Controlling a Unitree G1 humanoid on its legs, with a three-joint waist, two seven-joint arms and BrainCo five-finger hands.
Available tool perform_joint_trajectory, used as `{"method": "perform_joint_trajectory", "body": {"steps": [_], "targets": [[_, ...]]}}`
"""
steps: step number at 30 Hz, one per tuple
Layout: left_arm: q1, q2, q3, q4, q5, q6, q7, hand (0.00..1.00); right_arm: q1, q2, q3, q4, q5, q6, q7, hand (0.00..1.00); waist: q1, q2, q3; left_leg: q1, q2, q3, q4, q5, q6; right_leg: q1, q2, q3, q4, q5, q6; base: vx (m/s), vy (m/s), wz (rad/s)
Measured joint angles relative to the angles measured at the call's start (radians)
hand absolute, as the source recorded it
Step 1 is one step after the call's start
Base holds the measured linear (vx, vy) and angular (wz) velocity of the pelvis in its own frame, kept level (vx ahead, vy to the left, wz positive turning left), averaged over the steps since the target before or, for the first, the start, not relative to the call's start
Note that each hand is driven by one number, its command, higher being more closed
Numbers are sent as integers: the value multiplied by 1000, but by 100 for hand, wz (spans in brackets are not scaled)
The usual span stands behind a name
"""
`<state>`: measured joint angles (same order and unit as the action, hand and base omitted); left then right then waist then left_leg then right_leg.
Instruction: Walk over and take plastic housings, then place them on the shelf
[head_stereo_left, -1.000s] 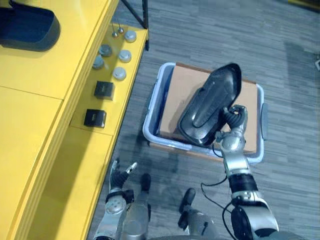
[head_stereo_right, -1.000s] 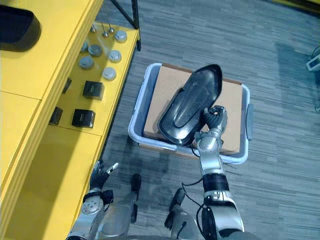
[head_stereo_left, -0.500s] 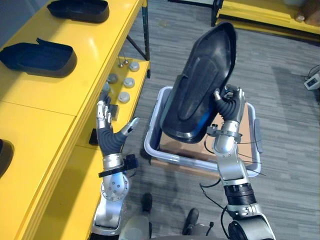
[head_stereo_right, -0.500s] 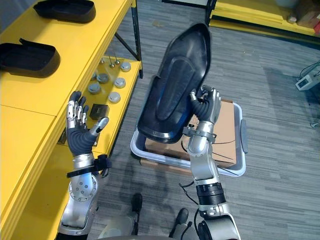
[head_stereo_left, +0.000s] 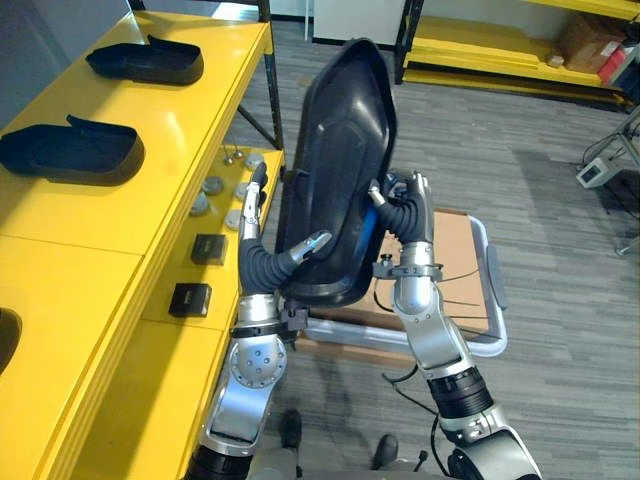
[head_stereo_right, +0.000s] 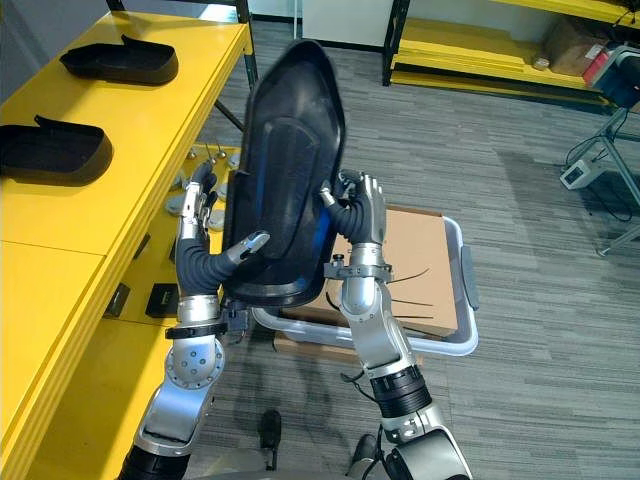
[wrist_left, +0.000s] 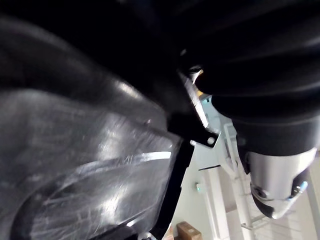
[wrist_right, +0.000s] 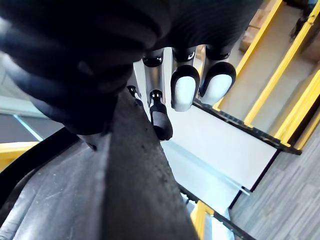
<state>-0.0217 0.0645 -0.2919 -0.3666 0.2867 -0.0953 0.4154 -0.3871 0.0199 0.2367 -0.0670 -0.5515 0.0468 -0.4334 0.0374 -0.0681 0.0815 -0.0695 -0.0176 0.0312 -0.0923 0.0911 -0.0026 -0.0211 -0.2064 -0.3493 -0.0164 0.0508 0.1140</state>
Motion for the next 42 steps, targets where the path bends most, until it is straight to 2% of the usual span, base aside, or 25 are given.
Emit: {"method": "perform_joint_trajectory", "body": {"steps": [2, 3, 5, 12, 13, 19, 21, 24, 26, 31, 32, 36, 39, 41, 42], "targets": [[-1, 0, -1, 25, 0, 2, 0, 0, 0, 0, 2, 0, 0, 0, 1, 100, 0, -1, -6, 2, 0, 0, 0, 0, 0, 1, 0, 2, 0, 0, 0, 0, 0, 0], [-1, 0, 0, 31, 0, 3, 0, 100, 0, -2, 3, 0, 0, 0, 3, 100, 0, -1, -7, 3, 1, 0, 0, 0, 0, 1, 1, 2, 0, 0, 0, 0, 0, 0], [-1, 0, 0, 52, -3, 4, -2, 100, 0, -6, 6, 0, 0, 0, 4, 100, 1, 0, -7, 4, 1, 1, 0, 0, 0, 1, 1, 3, -1, 0, 0, 0, 0, 0], [9, 1, -10, 150, -192, 4, -71, 100, 0, -19, 20, 0, 15, 0, 10, 100, 0, 0, -21, 8, 1, 14, -1, 0, 0, 0, 1, 17, -1, 0, 0, 5, 2, -4], [11, 1, -10, 152, -206, 4, -74, 100, 0, -22, 21, 0, 23, 0, 15, 0, 0, 0, -25, 8, 1, 15, -1, 0, 0, 0, 1, 18, -1, 0, 0, 10, 1, -4], [61, 9, 34, 186, -238, 4, -86, 100, 1, -41, 87, 0, 129, -19, 76, 0, -13, 1, -34, 14, 3, 17, -2, 0, 0, 0, 2, 21, -1, -1, 0, 1, 0, -1], [86, 19, 57, 187, -239, 5, -88, 100, 2, -49, 106, -2, 168, -48, 113, 0, -21, 1, -35, 14, 3, 19, -2, 0, 0, 0, 1, 23, 1, -1, -1, 0, 0, 0], [96, 21, 71, 194, -252, 7, -100, 100, 4, -61, 118, -13, 219, -67, 147, 0, -21, 0, -35, 14, 3, 20, -2, 0, 0, 0, 1, 24, 1, -1, -1, 0, 0, 0], [102, 23, 96, 192, -257, 7, -118, 100, 4, -104, 118, -30, 281, -81, 187, 0, -20, 0, -36, 14, 3, 20, -2, 0, 0, 1, 1, 24, 1, 0, 0, 0, 0, 0], [129, 35, 125, 185, -253, 1, -178, 100, 5, -286, 109, -78, 435, -120, 318, 0, -21, 1, -61, 15, 3, 21, -2, 0, 0, 3, 2, 23, 1, 0, 0, 0, 0, 0], [133, 34, 136, 184, -250, 3, -177, 100, 5, -292, 90, -99, 452, -130, 327, 0, -22, 2, -61, 16, 4, 21, -2, 0, 0, 3, 3, 24, 2, 0, 0, -10, -4, -7], [181, 35, 219, 184, -228, 23, -170, 100, 30, -291, -181, -248, 558, -238, 312, 0, -24, 3, -62, 31, 6, 29, -3, -1, -1, 2, 3, 27, 14, -4, -2, -23, 3, -5], [209, 28, 265, 180, -208, 24, -150, 100, 96, -278, -337, -266, 582, -265, 276, 0, -24, 8, -66, 34, 6, 33, -10, -4, -6, 0, 1, 30, 18, -11, -9, -43, 8, -3], [217, 18, 279, 173, -196, 24, -145, 100, 133, -263, -388, -263, 589, -265, 257, 0, -25, 13, -69, 34, 5, 33, -11, -5, -6, -1, 1, 30, 18, -12, -9, -21, 5, -1], [236, 2, 296, 154, -194, 24, -139, 100, 187, -233, -465, -257, 603, -265, 236, 0, -27, 20, -73, 33, 4, 34, -11, -5, -6, -1, 0, 31, 16, -12, -9, 0, 0, 0]]}}
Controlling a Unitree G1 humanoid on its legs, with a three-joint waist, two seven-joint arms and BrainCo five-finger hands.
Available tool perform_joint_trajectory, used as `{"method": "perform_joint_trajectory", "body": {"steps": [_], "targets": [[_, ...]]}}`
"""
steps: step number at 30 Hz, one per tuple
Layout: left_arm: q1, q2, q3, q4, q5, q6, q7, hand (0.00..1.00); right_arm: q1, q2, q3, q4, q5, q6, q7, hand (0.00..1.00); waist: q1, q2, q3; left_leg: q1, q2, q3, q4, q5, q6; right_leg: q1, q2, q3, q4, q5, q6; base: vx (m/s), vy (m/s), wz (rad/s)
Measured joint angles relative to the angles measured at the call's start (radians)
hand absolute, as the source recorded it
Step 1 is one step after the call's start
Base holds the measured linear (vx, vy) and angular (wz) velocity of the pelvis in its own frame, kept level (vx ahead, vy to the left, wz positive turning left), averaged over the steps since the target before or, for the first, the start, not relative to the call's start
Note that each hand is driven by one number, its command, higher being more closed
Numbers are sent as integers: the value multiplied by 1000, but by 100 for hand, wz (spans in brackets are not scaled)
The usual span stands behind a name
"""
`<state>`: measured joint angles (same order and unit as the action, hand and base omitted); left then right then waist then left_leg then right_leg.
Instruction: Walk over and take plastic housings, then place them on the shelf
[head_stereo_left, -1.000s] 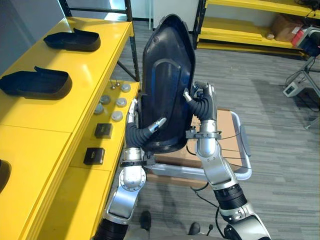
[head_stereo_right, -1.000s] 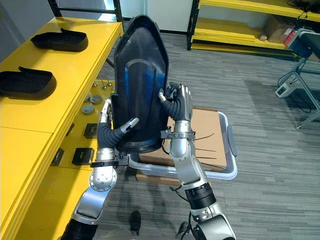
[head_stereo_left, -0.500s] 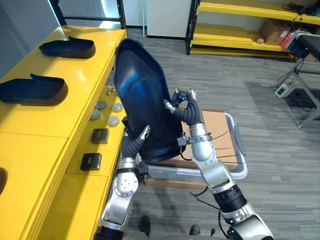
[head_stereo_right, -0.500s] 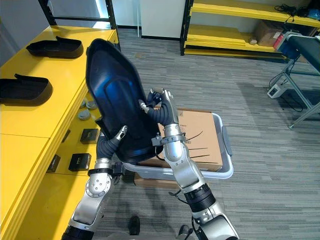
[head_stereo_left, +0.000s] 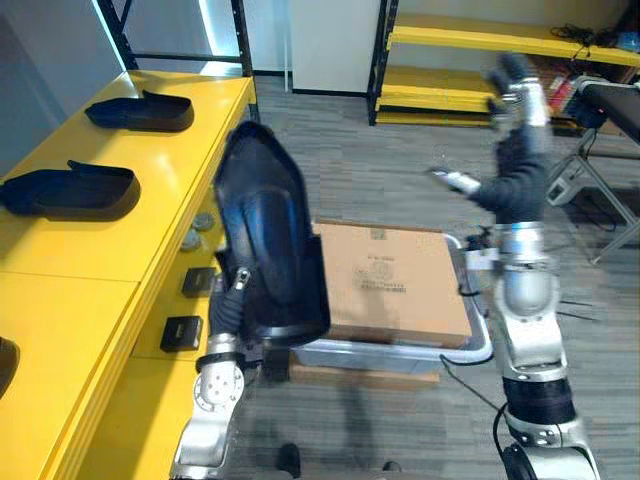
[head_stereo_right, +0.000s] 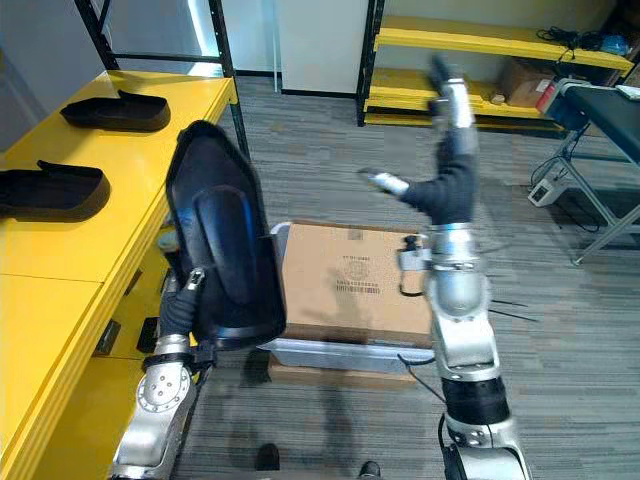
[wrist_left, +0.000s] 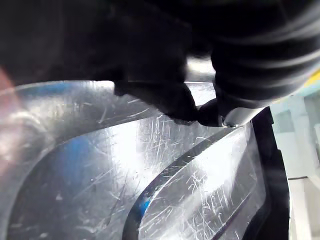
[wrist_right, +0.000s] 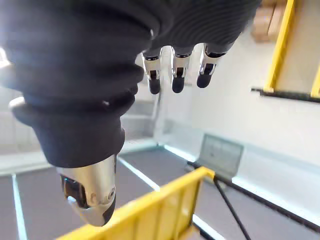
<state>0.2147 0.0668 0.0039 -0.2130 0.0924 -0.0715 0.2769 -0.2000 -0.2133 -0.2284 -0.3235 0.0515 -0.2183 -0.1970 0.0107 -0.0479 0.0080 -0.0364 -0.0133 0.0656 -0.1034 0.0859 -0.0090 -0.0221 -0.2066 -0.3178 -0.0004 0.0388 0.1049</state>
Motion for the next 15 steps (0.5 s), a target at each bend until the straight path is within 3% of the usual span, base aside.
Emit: {"method": "perform_joint_trajectory", "body": {"steps": [5, 10, 15], "targets": [[50, -31, 19, -70, 0, -1, 10, 100, 134, 82, -228, 192, 61, 5, -85, 0, -9, 9, -7, -5, 1, -4, 0, 0, 1, 0, 1, -5, -7, 1, 0, 0, 0, 1], [51, -46, 71, -72, -6, -1, 11, 100, 231, 139, -355, 529, 116, 70, -135, 0, -28, 17, -12, -21, 1, -10, 6, 3, 4, -1, 5, -11, -29, 11, 7, 17, -1, 3], [79, -61, 64, -119, -43, -2, -2, 100, 328, 211, -334, 803, 147, 131, -113, 0, -36, 17, -12, -27, 4, -18, 7, 3, 4, 8, 10, -15, -35, 17, 10, 47, -11, 4]]}}
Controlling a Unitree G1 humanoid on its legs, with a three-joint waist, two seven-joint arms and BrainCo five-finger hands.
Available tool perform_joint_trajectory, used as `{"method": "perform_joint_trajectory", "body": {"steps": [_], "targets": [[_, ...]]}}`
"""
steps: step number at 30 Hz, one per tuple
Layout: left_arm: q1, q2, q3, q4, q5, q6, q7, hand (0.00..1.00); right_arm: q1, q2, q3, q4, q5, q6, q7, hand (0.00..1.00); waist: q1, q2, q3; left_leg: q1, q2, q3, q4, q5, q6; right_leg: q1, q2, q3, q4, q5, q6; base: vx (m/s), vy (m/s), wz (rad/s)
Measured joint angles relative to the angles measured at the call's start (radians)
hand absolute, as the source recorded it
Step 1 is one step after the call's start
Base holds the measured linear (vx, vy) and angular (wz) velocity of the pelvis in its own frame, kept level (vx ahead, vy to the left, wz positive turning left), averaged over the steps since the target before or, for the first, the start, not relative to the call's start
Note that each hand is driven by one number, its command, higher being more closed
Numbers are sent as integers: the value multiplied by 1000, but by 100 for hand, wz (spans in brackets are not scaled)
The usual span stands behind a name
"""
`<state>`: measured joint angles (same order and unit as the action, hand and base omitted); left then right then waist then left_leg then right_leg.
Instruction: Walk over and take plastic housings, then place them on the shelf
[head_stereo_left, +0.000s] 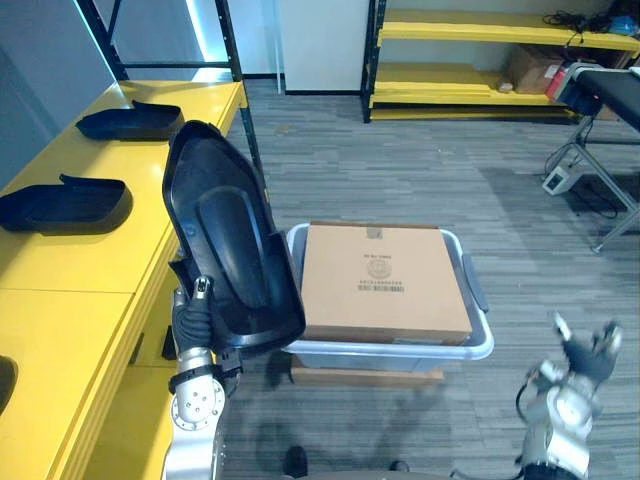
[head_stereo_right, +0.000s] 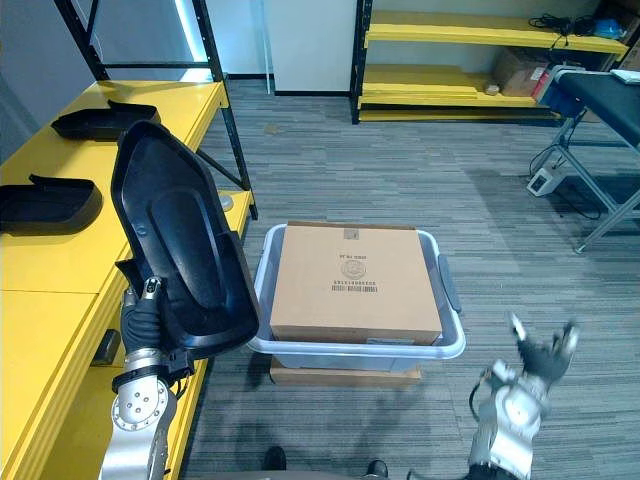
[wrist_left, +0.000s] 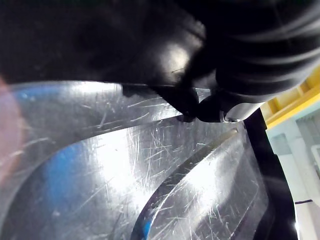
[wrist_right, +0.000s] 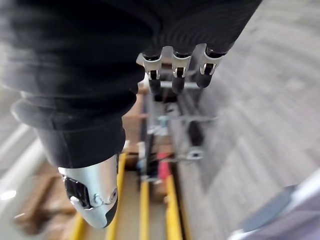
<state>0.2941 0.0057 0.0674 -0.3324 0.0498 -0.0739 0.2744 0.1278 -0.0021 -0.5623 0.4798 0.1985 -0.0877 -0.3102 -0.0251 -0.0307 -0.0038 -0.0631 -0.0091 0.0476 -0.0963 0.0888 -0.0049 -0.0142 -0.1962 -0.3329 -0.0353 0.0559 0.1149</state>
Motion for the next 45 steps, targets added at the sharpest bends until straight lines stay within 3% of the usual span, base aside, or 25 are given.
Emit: {"method": "perform_joint_trajectory", "body": {"steps": [7, 10, 13, 15, 17, 18, 20, 21, 22, 23, 26, 27, 28, 29, 32, 33, 34, 36, 37, 39, 41, 42, 43, 44, 45], "targets": [[38, -11, -38, -42, -2, -5, -23, 100, 43, 40, 103, 237, -10, 34, 138, 0, -2, 4, 3, 9, 3, -49, -6, -4, -6, 28, -7, -52, 27, -29, -2, -23, 0, 23], [46, -30, -39, -56, -2, -9, -29, 100, 54, 43, 167, 262, -20, 39, 161, 0, 21, -2, 17, 4, -1, -94, 10, -6, -3, 33, -23, -100, 105, -78, -1, -40, -3, 55], [83, -34, -44, -130, -3, -13, -29, 100, 52, 43, 220, 263, -34, 39, 169, 0, 44, -12, 56, -65, -27, -189, 123, -35, -12, 57, -47, -210, 172, -121, 8, -61, -28, 110], [96, -44, -45, -179, -11, -21, -23, 100, 32, 43, 231, 263, -34, 37, 167, 0, 72, -4, 80, -135, -54, -291, 190, -42, -13, 74, -56, -338, 210, -149, 11, -54, -34, 145], [98, -60, -49, -206, -17, -24, -11, 100, 16, 37, 248, 261, -34, 27, 160, 0, 80, 3, 93, -177, -63, -311, 206, -43, -9, 95, -71, -446, 231, -170, 19, -24, -1, 154], [97, -62, -53, -210, -20, -26, -9, 100, 15, 36, 253, 260, -34, 25, 160, 0, 81, 4, 94, -188, -57, -287, 205, -43, -9, 103, -76, -486, 238, -177, 22, 3, -12, 182], [99, -70, -67, -210, -21, -36, -9, 100, 4, 33, 268, 260, -34, 23, 159, 0, 99, 3, 103, -223, -1, -68, 218, -50, 21, 142, -95, -596, 261, -192, 35, 40, 11, 165], [102, -70, -70, -210, -21, -40, -8, 100, -10, 31, 296, 256, -36, 23, 160, 0, 96, 4, 109, -230, 54, 125, 255, -58, 33, 182, -105, -665, 262, -196, 41, 65, 54, 135], [101, -70, -75, -210, -21, -43, -8, 100, -12, 30, 309, 247, -40, 23, 161, 0, 97, 4, 108, -230, 75, 186, 269, -56, 37, 196, -109, -686, 262, -196, 42, 104, 63, 118], [102, -70, -82, -210, -21, -50, -8, 100, -18, 29, 331, 237, -46, 20, 161, 0, 99, 3, 108, -231, 83, 236, 283, -55, 43, 214, -120, -706, 262, -198, 45, 123, 81, 61], [84, -72, -97, -210, -21, -58, -11, 100, -42, 45, 355, 210, -54, 21, 165, 0, 123, -6, 109, -247, 35, 229, 324, -105, 72, 241, -152, -717, 264, -184, 34, 152, 139, 35], [73, -70, -109, -210, -21, -58, -12, 100, -43, 51, 376, 208, -55, 26, 169, 0, 122, -9, 112, -249, 21, 219, 351, -131, 83, 244, -177, -690, 305, -183, 2, 159, 180, 46], [67, -63, -130, -210, -21, -58, -11, 100, -43, 52, 384, 206, -66, 31, 179, 0, 119, -8, 114, -240, 7, 186, 387, -163, 95, 228, -210, -591, 398, -175, -73, 213, 227, 66], [50, -60, -159, -207, -20, -57, -9, 100, -41, 52, 384, 205, -73, 32, 179, 0, 116, -6, 114, -224, 0, 152, 410, -194, 101, 185, -223, -412, 510, -173, -120, 188, 179, 72], [-10, -34, -193, -207, -17, -58, -5, 100, -45, 53, 385, 202, -74, 32, 178, 0, 103, -12, 114, -191, -11, 62, 394, -203, 105, 56, -124, -78, 663, -304, -75, 189, 105, 81], [-23, -31, -193, -207, -16, -60, -3, 100, -46, 53, 391, 201, -74, 32, 178, 0, 95, -15, 115, -154, -30, 8, 372, -197, 96, 12, -82, -8, 694, -355, -60, 187, 68, 96], [-25, -31, -194, -206, -17, -60, -1, 100, -46, 53, 393, 201, -74, 32, 178, 0, 92, -15, 116, -145, -34, -3, 370, -196, 94, 3, -74, 3, 698, -363, -58, 189, 31, 104], [-50, -32, -211, -197, -17, -63, 18, 100, -31, 53, 397, 197, -74, 32, 176, 0, 89, -18, 117, -101, -69, -100, 359, -197, 91, -69, -3, 130, 696, -402, -41, 187, -30, 128], [-58, -33, -218, -190, -17, -66, 21, 100, -25, 52, 396, 196, -73, 32, 175, 0, 89, -19, 116, -96, -80, -131, 360, -196, 90, -90, 16, 170, 695, -407, -42, 171, -97, 166], [-67, -33, -234, -156, -15, -68, 38, 100, -12, 46, 398, 195, -70, 32, 168, 0, 69, -22, 117, -95, -106, -247, 397, -204, 75, -159, 94, 360, 688, -422, -31, 165, -185, 178], [-53, -31, -230, -137, -15, -68, 40, 100, -12, 46, 399, 188, -58, 32, 159, 0, 72, -43, 116, -101, -132, -302, 434, -227, 47, -163, 93, 436, 593, -377, -36, 109, -246, 130], [-37, -30, -228, -140, -14, -69, 41, 100, -12, 47, 404, 178, -51, 31, 159, 0, 79, -68, 113, -108, -150, -315, 457, -247, 35, -158, 66, 429, 517, -286, -48, 104, -287, 91], [-27, -33, -230, -131, -10, -70, 39, 100, -14, 50, 400, 174, -51, 28, 159, 0, 91, -78, 113, -122, -154, -325, 491, -273, 16, -140, 57, 417, 489, -326, -17, 106, -312, 57], [-1, -48, -231, -121, -9, -68, 36, 100, -16, 38, 392, 172, -51, 28, 157, 0, 96, -51, 107, -137, -121, -348, 510, -295, -7, -128, 86, 385, 462, -319, -31, 97, -309, 40], [14, -52, -229, -121, -10, -69, 35, 100, -16, 34, 390, 171, -51, 27, 157, 0, 96, -46, 103, -141, -104, -350, 511, -297, -11, -127, 98, 372, 452, -315, -39, 111, -339, 35]]}}
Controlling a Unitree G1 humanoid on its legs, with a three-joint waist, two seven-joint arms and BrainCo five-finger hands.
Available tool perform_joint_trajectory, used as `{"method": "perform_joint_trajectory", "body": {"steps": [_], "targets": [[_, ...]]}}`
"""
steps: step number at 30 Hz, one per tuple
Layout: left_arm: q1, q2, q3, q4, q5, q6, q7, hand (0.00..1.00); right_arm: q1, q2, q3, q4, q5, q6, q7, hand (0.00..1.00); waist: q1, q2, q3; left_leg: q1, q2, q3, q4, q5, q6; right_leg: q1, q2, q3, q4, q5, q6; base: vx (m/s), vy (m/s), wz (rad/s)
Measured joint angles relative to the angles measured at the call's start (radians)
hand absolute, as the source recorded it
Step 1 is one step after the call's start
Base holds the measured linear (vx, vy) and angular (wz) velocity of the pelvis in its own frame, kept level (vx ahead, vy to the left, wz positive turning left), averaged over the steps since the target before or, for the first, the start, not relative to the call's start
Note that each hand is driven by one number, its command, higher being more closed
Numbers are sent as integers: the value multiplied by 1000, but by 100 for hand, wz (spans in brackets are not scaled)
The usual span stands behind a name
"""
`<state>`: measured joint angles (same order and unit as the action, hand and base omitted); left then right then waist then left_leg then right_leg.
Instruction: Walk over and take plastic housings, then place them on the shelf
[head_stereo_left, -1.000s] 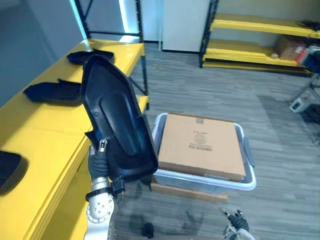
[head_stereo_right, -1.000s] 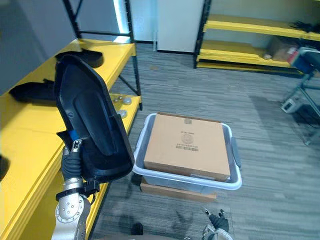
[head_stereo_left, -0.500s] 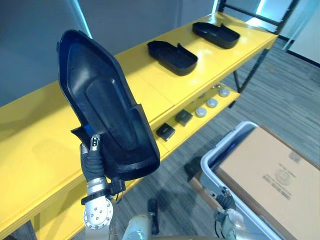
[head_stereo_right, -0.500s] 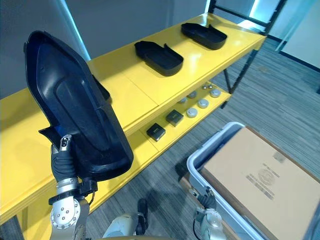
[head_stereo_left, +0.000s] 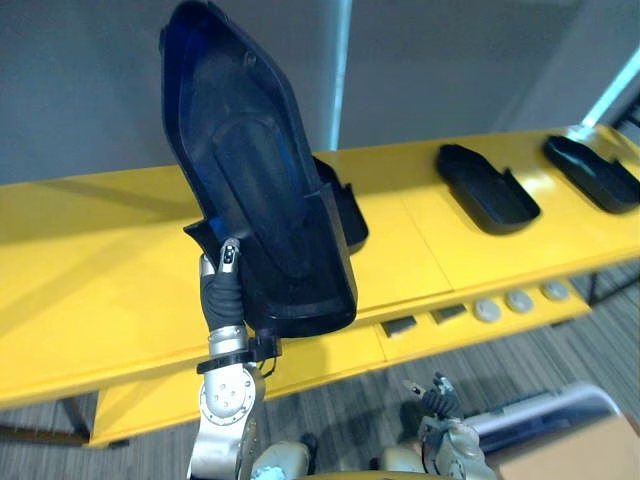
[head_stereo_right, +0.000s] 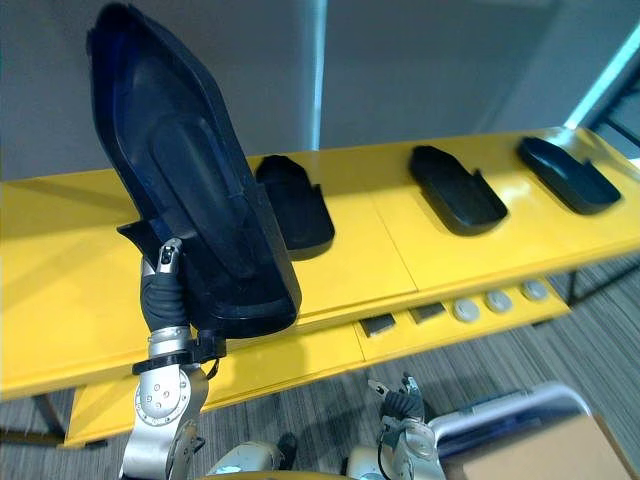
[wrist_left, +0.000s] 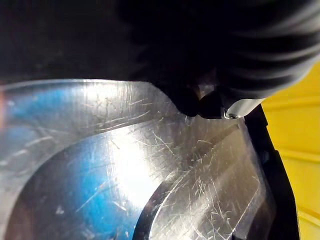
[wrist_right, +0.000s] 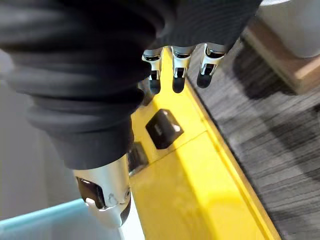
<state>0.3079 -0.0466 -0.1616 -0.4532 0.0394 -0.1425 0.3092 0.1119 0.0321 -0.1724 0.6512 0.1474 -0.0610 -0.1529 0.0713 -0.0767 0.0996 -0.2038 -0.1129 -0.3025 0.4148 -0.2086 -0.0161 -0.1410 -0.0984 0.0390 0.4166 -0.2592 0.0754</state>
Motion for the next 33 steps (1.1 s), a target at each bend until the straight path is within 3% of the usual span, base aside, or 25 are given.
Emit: {"method": "perform_joint_trajectory", "body": {"steps": [2, 4, 10, 12, 14, 17, 18, 19, 20, 21, 22, 23, 24, 25, 26, 27, 28, 29, 30, 32, 33], "targets": [[24, -13, 10, 12, -12, 0, -1, 100, 4, 2, -13, 5, 0, 1, 0, 0, 1, 9, -2, 2, 47, -8, -18, 10, -23, 14, 28, -49, -20, 8, -14, 77, -242, 37], [24, -14, 17, 25, -32, 1, -3, 100, 19, 4, -22, 8, 1, 1, 0, 0, -1, 14, -5, 8, 60, -26, -41, 21, -40, 31, 33, -95, -37, 11, -19, 53, -170, 41], [24, -15, 28, 26, -46, 2, -6, 100, 48, 8, -28, 18, 9, 0, -1, 0, -2, 12, -5, -17, 38, -78, -68, 45, -64, 50, 2, -202, -35, -7, -41, 8, -43, 51], [24, -16, 46, 28, -47, 3, -5, 100, 48, 12, -24, 33, 9, 0, -3, 0, -14, 26, 3, -63, 194, 236, -43, 32, -36, 57, -18, -265, -31, -6, -44, -44, 34, 78], [24, -16, 56, 29, -49, 3, -6, 100, 45, 8, -23, 32, 9, 1, -17, 0, -8, 32, 6, -61, 294, 426, -9, 35, -42, 68, -37, -272, -27, -6, -44, -15, 166, 33], [25, -11, 80, 26, -72, 2, -5, 100, 10, 8, -22, 30, 8, 1, -21, 0, -8, 28, 6, -56, 413, 436, 121, 7, -9, 74, -91, -248, -9, -3, -28, -36, 364, -13], [25, -11, 77, 25, -78, 1, -5, 100, 2, 7, -23, 29, 8, 2, -22, 0, -10, 21, 4, -33, 445, 411, 107, 8, -11, 72, -125, -226, -7, -3, 20, -34, 424, -15], [25, -11, 74, 25, -79, 1, -5, 100, 3, 4, -24, 28, 8, 2, -23, 0, -11, 24, 2, -19, 455, 387, 81, 12, -16, 71, -142, -218, -6, 1, 43, -22, 511, -8], [25, -13, 66, 25, -79, 1, -4, 100, 8, -4, -29, 29, 8, 4, -23, 0, -12, 38, -6, 19, 468, 334, 3, 33, -31, 64, -169, -207, -4, 6, 95, -14, 461, 0], [24, -16, 64, 26, -79, 1, -3, 100, 7, -8, -44, 33, 7, 9, -23, 0, -13, 53, -17, 40, 449, 312, -33, -2, -167, 52, -192, -203, -7, 13, 132, -39, 606, 7], [23, -8, 69, 28, -79, 1, -2, 100, 3, 9, -62, 42, 7, 21, -23, 0, -18, 15, -16, 18, 406, 315, 2, -14, -214, 57, -242, -196, -35, 27, 136, -30, 607, 16], [24, -7, 76, 31, -85, 2, 4, 100, 11, 11, -49, 49, 6, 31, -17, 0, -24, -13, -19, -19, 365, 318, 65, -43, -192, 88, -273, -207, -110, 91, 102, -31, 718, 7], [24, -7, 76, 31, -90, 0, 4, 100, 14, 10, -57, 47, 3, 32, -21, 0, -20, -16, -22, -60, 351, 321, 147, -85, -169, 100, -286, -221, -165, 189, 119, -6, 583, -11], [24, -4, 75, 31, -89, 1, 4, 100, 10, 10, -58, 42, -1, 32, -21, 0, -15, -18, -23, -71, 346, 332, 186, -109, -156, 102, -290, -224, -179, 230, 118, -18, 594, -45], [24, 4, 71, 34, -89, 1, 3, 100, 8, 10, -56, 35, -6, 31, -20, 0, -3, -8, -17, -74, 345, 352, 228, -136, -139, 96, -296, -229, -188, 279, 89, -40, 594, -75], [24, 22, 57, 34, -88, 1, 2, 100, -3, 9, -53, 36, -23, 33, -20, 0, 5, -15, -21, -62, 342, 397, 249, -156, -110, 80, -305, -247, -195, 347, -2, -52, 589, -75], [24, 29, 48, 34, -87, 1, 0, 100, -8, 9, -53, 39, -33, 33, -20, 0, 4, -5, -19, -54, 339, 418, 244, -160, -95, 72, -308, -262, -196, 379, -43, -89, 523, -67], [23, 33, 42, 34, -86, 1, -6, 100, -15, 10, -46, 47, -44, 33, -19, 0, -3, -3, -17, -33, 336, 446, 223, -157, -68, 35, -287, -259, -93, 317, 12, -92, 398, -38], [23, 30, 35, 40, -85, 1, -7, 100, -9, 10, -46, 49, -51, 32, -18, 0, -7, -5, -17, -5, 322, 460, 183, -141, -40, 8, -229, -242, 60, 190, 73, -92, 345, -30], [23, 19, 31, 41, -66, 0, -18, 100, 0, 9, -52, 56, -58, 32, -18, 0, -9, -3, -17, 26, 285, 484, 131, -118, -14, -5, -109, -189, 178, 24, 83, -64, 181, -14], [23, 12, 28, 42, -64, 0, -25, 100, -2, 9, -49, 70, -59, 30, -17, 0, -8, 1, -19, 30, 260, 496, 110, -108, -6, -2, -45, -170, 182, -51, 57, -53, 113, -11]]}}
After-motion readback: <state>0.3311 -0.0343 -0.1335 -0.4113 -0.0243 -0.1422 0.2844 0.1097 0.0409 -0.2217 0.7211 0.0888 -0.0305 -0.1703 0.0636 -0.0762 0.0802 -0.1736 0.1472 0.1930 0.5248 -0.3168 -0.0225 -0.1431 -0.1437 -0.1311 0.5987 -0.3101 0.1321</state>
